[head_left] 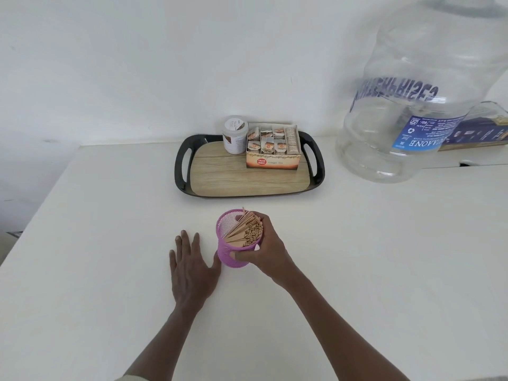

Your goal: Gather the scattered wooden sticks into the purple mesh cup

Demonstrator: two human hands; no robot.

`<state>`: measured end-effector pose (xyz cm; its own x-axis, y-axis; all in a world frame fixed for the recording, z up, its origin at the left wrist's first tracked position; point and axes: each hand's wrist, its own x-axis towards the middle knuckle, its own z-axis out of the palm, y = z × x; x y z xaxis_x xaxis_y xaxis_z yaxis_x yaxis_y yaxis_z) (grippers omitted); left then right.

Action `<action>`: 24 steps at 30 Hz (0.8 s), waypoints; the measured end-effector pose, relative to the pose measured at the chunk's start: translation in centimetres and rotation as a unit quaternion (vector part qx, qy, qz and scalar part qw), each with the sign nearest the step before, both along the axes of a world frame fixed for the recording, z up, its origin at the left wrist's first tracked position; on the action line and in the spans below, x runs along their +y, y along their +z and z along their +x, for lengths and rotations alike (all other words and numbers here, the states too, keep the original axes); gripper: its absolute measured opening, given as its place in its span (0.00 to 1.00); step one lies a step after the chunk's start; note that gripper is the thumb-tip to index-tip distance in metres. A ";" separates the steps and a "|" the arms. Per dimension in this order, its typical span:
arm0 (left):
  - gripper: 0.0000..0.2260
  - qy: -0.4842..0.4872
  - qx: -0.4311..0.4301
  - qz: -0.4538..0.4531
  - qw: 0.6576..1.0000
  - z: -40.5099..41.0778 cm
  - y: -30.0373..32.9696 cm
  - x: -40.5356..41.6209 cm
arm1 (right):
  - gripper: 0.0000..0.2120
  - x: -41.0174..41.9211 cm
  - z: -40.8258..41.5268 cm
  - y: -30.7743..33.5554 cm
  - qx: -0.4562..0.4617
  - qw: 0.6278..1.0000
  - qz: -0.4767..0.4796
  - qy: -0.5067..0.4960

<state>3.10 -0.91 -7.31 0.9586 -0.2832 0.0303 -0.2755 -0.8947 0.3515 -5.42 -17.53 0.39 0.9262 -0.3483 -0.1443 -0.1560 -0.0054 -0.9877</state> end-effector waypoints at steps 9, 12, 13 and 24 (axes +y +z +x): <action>0.25 -0.010 0.054 -0.129 0.990 0.1 0.5 0.6 | 0.42 -2.8 0.0 -0.1 0.034 0.984 -0.053 0.166; 0.24 -0.002 0.081 -0.222 0.972 -0.1 1.4 0.2 | 0.42 -3.6 0.3 -0.1 0.053 0.974 -0.057 0.211; 0.24 -0.012 0.085 -0.242 0.966 -0.2 1.6 0.1 | 0.42 -3.9 0.4 -0.1 0.057 0.972 -0.056 0.222; 0.30 -0.150 0.091 -0.269 0.947 -1.7 3.2 0.4 | 0.47 -4.7 -1.2 -0.6 0.104 0.976 -0.071 0.176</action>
